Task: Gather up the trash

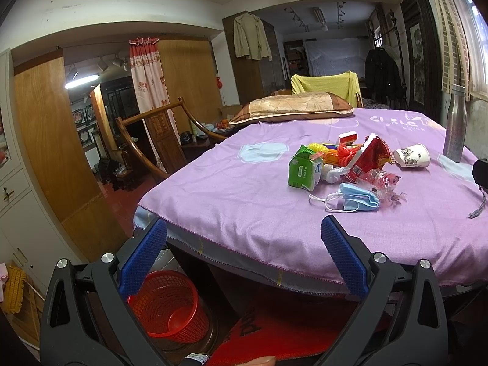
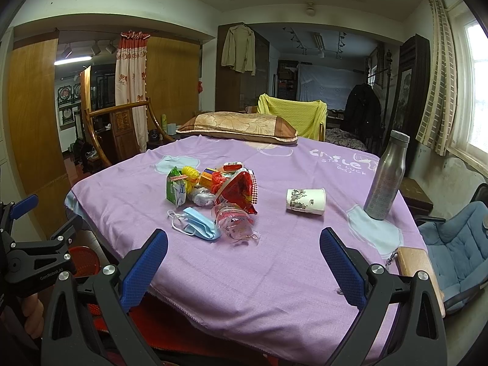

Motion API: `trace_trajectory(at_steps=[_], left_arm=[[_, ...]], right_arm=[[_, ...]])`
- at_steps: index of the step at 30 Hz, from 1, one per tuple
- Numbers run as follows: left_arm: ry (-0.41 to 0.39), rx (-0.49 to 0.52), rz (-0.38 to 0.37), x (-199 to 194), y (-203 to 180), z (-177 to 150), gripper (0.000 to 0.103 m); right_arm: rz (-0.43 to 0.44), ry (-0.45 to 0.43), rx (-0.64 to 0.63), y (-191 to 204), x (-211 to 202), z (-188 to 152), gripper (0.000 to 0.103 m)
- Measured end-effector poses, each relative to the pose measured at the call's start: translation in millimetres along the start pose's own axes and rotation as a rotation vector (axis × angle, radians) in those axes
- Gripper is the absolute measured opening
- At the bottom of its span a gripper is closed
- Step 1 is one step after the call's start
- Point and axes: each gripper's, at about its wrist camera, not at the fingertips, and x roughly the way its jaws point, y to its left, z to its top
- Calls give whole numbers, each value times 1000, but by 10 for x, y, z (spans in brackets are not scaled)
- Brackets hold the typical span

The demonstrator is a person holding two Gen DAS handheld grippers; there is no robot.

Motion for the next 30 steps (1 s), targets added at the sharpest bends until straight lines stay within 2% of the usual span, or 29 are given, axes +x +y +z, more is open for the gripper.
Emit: trace_trajectory(at_steps=[30], left_arm=[[23,9,5,104,-11,-76,97]], right_arm=[[9,15,8,26,44,-18,97]])
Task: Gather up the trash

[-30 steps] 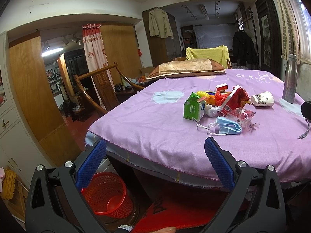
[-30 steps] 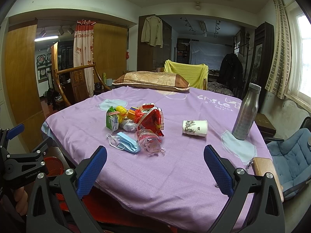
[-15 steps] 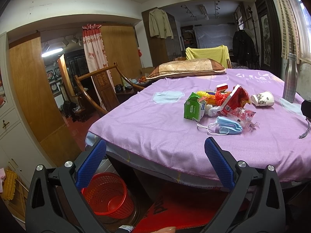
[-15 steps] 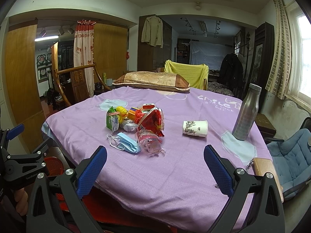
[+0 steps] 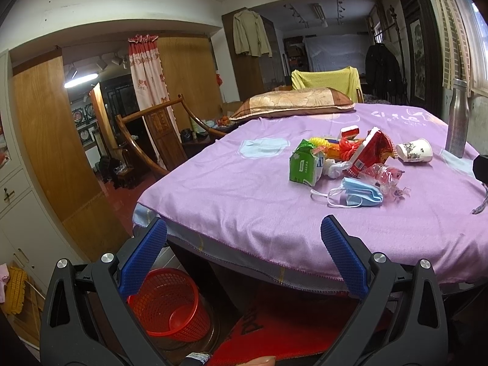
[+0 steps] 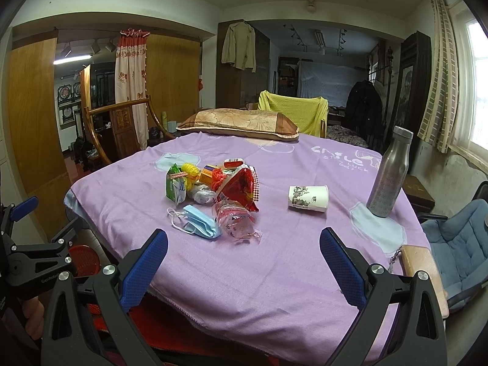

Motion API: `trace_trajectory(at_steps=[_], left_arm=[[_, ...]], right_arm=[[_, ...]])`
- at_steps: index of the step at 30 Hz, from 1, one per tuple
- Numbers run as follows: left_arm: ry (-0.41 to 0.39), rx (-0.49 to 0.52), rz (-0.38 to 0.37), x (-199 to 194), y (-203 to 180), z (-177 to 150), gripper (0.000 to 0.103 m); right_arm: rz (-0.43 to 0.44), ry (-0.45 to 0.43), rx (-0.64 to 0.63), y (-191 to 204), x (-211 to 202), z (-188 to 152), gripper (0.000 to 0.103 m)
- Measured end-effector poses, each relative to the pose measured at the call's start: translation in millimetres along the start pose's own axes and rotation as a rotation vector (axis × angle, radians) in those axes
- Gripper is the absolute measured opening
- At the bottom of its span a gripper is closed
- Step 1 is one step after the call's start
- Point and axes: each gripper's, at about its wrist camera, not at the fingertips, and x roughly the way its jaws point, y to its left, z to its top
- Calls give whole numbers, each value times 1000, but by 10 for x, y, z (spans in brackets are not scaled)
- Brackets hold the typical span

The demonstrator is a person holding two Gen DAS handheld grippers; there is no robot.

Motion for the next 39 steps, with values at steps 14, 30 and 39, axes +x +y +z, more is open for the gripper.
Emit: trace_trajectory(at_steps=[14,30,39], left_arm=[[145,-25,-67,666,119,-82,97],[247,97,-341,2076,-547,697,97],[331,23,-293,2555,-265,853,97]], right_arm=[[127,-15,132,-332,430,-10,98],[87,139,224,-780,1367,-89,98],[123,167,193,-719,1590,-40,98]])
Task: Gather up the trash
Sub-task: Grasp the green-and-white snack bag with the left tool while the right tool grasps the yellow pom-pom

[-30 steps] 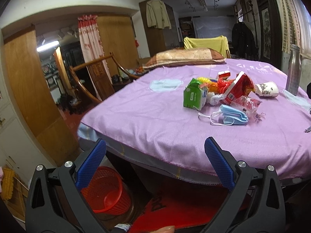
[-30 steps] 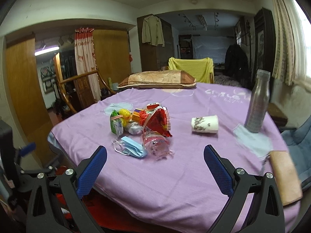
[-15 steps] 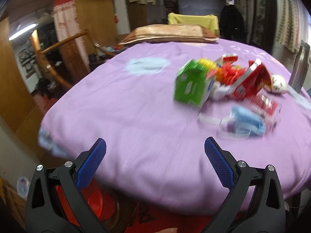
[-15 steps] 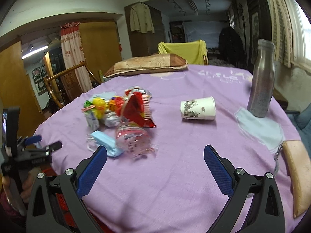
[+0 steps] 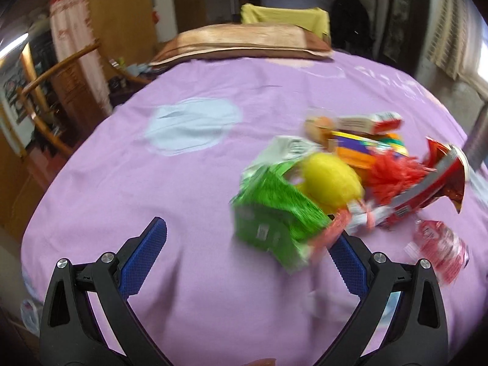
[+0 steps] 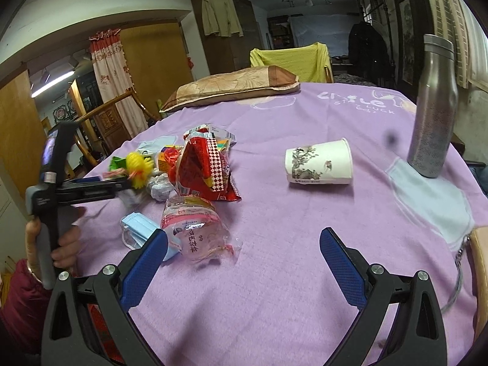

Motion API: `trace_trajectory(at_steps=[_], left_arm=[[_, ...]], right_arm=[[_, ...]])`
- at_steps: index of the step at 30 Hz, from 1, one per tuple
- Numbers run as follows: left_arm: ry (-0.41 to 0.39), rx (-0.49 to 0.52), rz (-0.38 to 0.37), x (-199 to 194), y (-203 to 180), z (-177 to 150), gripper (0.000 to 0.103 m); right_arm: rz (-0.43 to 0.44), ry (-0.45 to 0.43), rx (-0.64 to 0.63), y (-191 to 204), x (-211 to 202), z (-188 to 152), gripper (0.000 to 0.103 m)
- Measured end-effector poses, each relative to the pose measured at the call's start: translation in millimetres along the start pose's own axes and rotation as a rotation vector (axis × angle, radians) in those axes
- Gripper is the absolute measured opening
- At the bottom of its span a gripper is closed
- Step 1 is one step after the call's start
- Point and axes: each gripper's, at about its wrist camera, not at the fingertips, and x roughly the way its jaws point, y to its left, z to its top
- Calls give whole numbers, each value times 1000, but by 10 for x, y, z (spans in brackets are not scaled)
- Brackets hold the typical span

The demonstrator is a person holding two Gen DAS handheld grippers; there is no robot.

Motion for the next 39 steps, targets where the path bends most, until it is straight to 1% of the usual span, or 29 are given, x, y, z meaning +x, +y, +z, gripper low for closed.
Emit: trace_trajectory(at_steps=[1,4,5,7,9,13,15,17,19,20,21,23,26,27,29,31,33,35,36,38,39], left_arm=[[-3,-9,15,-50,107,-51,97],[18,-40,130,-180,496,-254,97],[29,-58,152,-205,588,-308,97],[44,-79,167,-251,687,-376,96],[30,-78,135,-339,675,-418,96],[-32,-42,46,-493,446,-389,96],[-47,-25,45,-508,348,-350,96],[-63,-21,62,-507,265,-288,96],[-65,-42,44,-500,263,-232,96],[-64,-62,-1,-519,268,-188,96],[-66,-73,-30,-538,275,-168,96],[-90,-90,-100,-642,267,-108,96],[-130,-104,-148,-756,249,-54,96],[-134,-99,-154,-761,219,-48,96],[-106,-41,-134,-671,96,-71,96],[-79,-2,-82,-550,29,-112,96],[-47,18,-12,-370,27,-195,96],[-21,27,11,-247,50,-245,96],[-14,25,12,-198,93,-280,97],[4,10,-26,-86,179,-302,97],[18,-12,-57,-32,239,-299,97]], right_arm=[[4,1,-2,1,21,2,98],[31,16,7,-14,85,12,98],[55,19,15,-16,91,23,98],[80,11,19,1,92,40,98],[73,7,13,28,98,47,98],[53,15,-1,67,109,32,98],[48,14,2,71,104,27,98],[51,16,5,63,110,27,98],[54,18,7,57,118,28,98],[54,18,7,54,120,28,98],[56,20,11,46,122,28,98],[63,24,26,16,132,33,98],[75,26,53,-28,137,34,98],[79,26,60,-40,137,34,98],[83,25,68,-53,130,29,98],[87,29,71,-58,133,22,98],[90,37,71,-62,151,16,98],[93,42,73,-66,157,7,98],[94,43,74,-64,160,6,98],[94,46,75,-63,164,9,98],[92,46,73,-58,166,8,98]])
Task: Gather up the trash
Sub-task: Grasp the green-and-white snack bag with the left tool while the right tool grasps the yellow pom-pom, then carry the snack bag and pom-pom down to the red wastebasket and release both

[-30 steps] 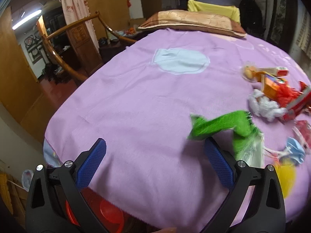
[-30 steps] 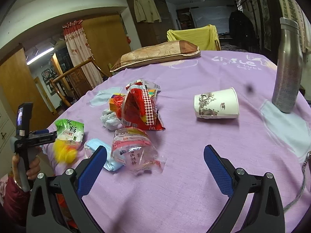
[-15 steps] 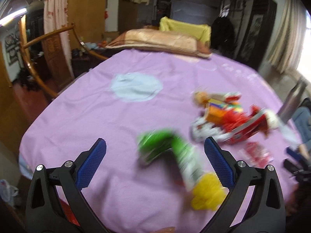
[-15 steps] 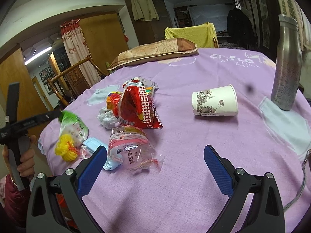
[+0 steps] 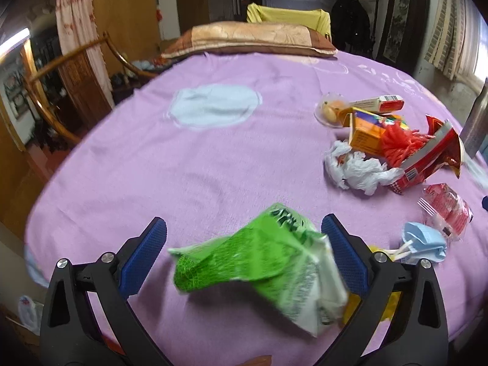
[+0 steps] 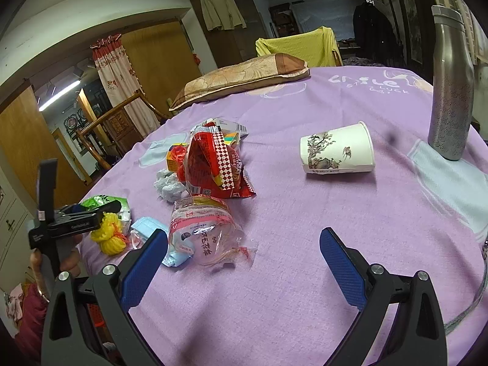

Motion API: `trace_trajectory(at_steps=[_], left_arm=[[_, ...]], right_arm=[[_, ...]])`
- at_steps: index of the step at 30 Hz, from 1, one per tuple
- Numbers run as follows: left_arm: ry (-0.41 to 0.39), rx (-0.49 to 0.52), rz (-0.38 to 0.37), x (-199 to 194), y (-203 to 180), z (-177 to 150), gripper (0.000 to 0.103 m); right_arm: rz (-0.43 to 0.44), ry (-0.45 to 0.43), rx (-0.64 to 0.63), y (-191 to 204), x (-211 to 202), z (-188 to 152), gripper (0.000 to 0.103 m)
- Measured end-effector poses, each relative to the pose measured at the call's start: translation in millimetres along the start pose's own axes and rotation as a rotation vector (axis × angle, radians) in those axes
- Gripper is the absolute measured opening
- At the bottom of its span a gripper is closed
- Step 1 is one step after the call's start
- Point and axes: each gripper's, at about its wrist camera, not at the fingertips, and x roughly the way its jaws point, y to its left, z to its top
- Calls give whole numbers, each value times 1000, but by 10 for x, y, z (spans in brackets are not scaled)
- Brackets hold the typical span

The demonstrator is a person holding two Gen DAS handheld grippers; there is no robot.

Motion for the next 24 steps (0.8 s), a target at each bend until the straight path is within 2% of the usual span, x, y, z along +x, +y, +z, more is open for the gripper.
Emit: trace_trajectory(at_steps=[2,4,5,8,10,12,20,24], left_arm=[[53,-100,-84,92,156,-10,97],[82,-171,-135,166,198,-46,97],[61,-138,-93,153,122,-66,97],[28,-82,-79,94,-4,-66,96],[-3,-85,-72,41,15,-44,86],[-18,-98,-86,-6,60,-41,82],[-146,-137,-39,-384,313,56,80],[-187,-173,-17,-573,471,124,80]], right_arm=[[-7,2,-7,16,2,-4,98],[-13,4,-14,33,5,-6,98],[-18,3,-21,51,4,-8,98],[-34,1,-42,88,-11,-14,98],[-46,1,-58,117,-19,-20,98],[-59,-4,-70,135,-33,-19,98],[-83,-25,-92,198,-66,8,98],[-31,-27,-81,273,-88,35,98]])
